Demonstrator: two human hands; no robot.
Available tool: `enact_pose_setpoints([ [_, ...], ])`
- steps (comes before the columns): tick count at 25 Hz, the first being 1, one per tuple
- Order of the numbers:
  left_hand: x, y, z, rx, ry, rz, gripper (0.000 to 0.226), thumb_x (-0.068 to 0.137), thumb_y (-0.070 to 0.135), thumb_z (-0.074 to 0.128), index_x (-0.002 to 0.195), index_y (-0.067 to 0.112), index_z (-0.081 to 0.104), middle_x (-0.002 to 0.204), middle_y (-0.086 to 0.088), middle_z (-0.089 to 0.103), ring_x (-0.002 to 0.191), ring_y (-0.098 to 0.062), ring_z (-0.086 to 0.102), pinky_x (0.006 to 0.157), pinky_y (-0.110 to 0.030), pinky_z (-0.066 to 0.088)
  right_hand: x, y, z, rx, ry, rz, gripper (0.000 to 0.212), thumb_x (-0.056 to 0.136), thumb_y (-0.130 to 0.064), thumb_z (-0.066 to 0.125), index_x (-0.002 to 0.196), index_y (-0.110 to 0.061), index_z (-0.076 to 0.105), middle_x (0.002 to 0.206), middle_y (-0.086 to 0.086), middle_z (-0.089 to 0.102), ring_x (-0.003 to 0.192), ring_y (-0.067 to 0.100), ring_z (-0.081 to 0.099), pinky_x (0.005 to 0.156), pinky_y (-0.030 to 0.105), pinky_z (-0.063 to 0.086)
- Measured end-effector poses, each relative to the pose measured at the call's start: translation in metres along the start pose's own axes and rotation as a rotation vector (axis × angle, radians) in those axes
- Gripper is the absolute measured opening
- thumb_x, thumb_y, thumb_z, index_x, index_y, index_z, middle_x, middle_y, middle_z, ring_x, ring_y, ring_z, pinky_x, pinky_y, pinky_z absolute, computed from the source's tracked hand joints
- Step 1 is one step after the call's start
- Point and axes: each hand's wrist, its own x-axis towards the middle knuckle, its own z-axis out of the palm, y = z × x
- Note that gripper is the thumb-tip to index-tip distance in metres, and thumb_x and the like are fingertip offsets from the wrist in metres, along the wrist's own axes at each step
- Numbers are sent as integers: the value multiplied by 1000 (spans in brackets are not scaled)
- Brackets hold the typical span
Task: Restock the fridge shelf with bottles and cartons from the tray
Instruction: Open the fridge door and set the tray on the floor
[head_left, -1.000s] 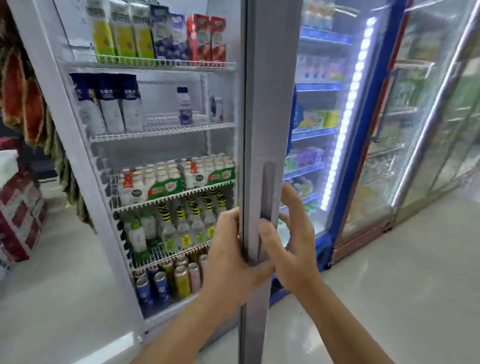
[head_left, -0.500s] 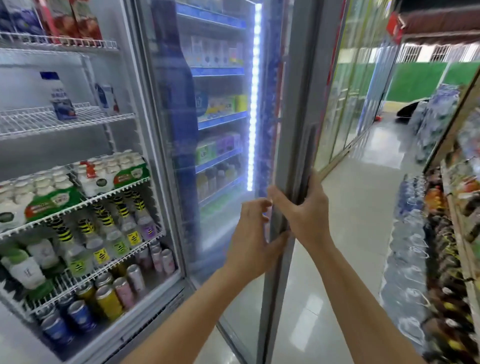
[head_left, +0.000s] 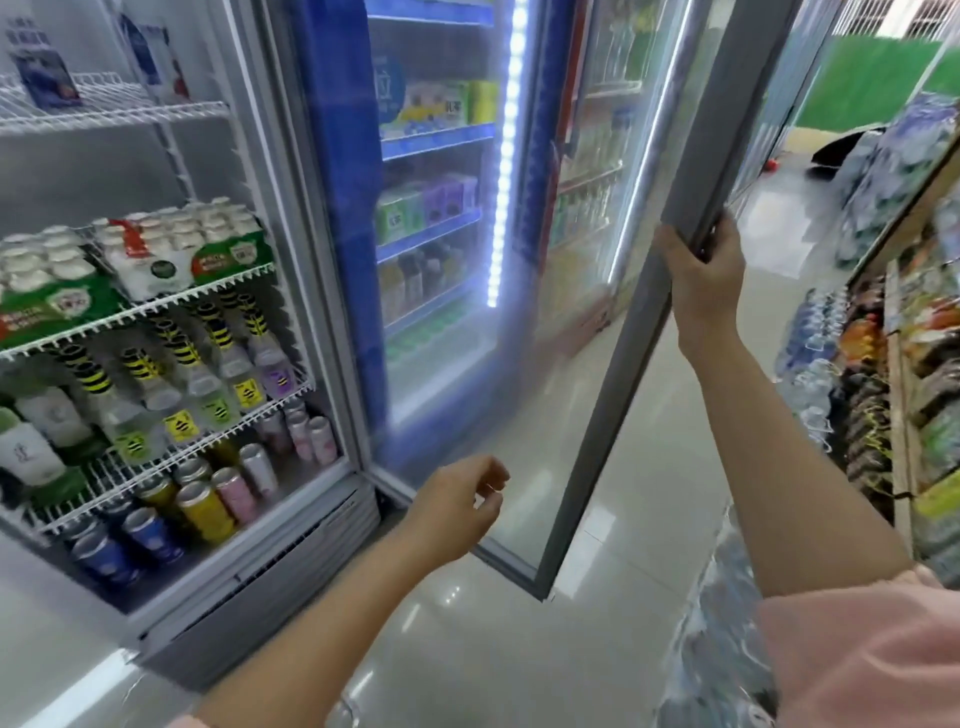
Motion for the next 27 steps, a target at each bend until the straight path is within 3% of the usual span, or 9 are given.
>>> enact_pose_setpoints([
  [2,-5,-9,-1,-14,8,-36,17,78,14,58,89,25,63,83,13,63,78,-9,63,74,-26,51,5,2,2,-49,36,1,44,83,-19,63,124,-5,52,105,3,62,88,11,59,84,32,52],
  [4,-15,-25,-1,-37,28,-92,15,78,13,59,88,22,64,82,10,64,77,-13,63,74,-30,53,-1,10,8,-180,210,-48,46,79,-26,60,120,-5,54,101,-3,59,88,8,57,89,31,50],
  [6,-31,-42,-3,-55,44,-152,14,80,12,60,89,21,65,83,7,66,77,-15,63,74,-29,52,-24,24,22,-293,416,-204,36,78,-23,57,110,-8,57,99,-7,53,95,19,57,91,39,48],
  [8,-52,-66,-10,-88,71,-232,15,80,9,60,88,21,65,83,7,66,76,-12,63,73,-25,50,-68,47,52,-281,417,-312,25,80,-14,58,104,-13,55,98,-8,49,93,27,57,85,39,51],
  [15,-151,-180,-49,-206,183,-605,15,86,10,60,91,23,64,84,14,65,76,-3,62,67,-6,43,-276,131,199,-288,-267,78,11,87,-8,56,92,-2,64,85,12,65,73,15,55,62,12,44],
  [17,-179,-220,-58,-249,233,-708,16,86,8,59,90,23,64,83,13,66,75,-3,62,67,-8,45,-324,152,239,-309,-405,145,8,88,-9,56,90,-5,63,85,12,66,73,17,57,64,17,48],
  [20,-224,-287,-63,-283,336,-854,18,84,2,59,93,17,65,80,10,64,70,-2,58,66,-6,43,-395,192,287,-371,-617,248,11,89,-11,56,94,-5,63,88,8,66,80,21,60,71,39,53],
  [24,-290,-379,-37,-323,439,-1078,19,83,3,61,90,21,61,79,13,62,71,3,56,65,-1,41,-479,266,330,-470,-900,332,14,89,-13,56,100,-8,63,92,4,66,80,14,59,77,38,52],
  [27,-334,-448,4,-339,397,-1188,18,82,3,62,93,18,62,79,12,61,69,2,56,65,0,39,-530,339,350,-548,-1105,370,19,88,-12,57,105,-7,62,97,7,66,82,14,58,80,35,52],
])
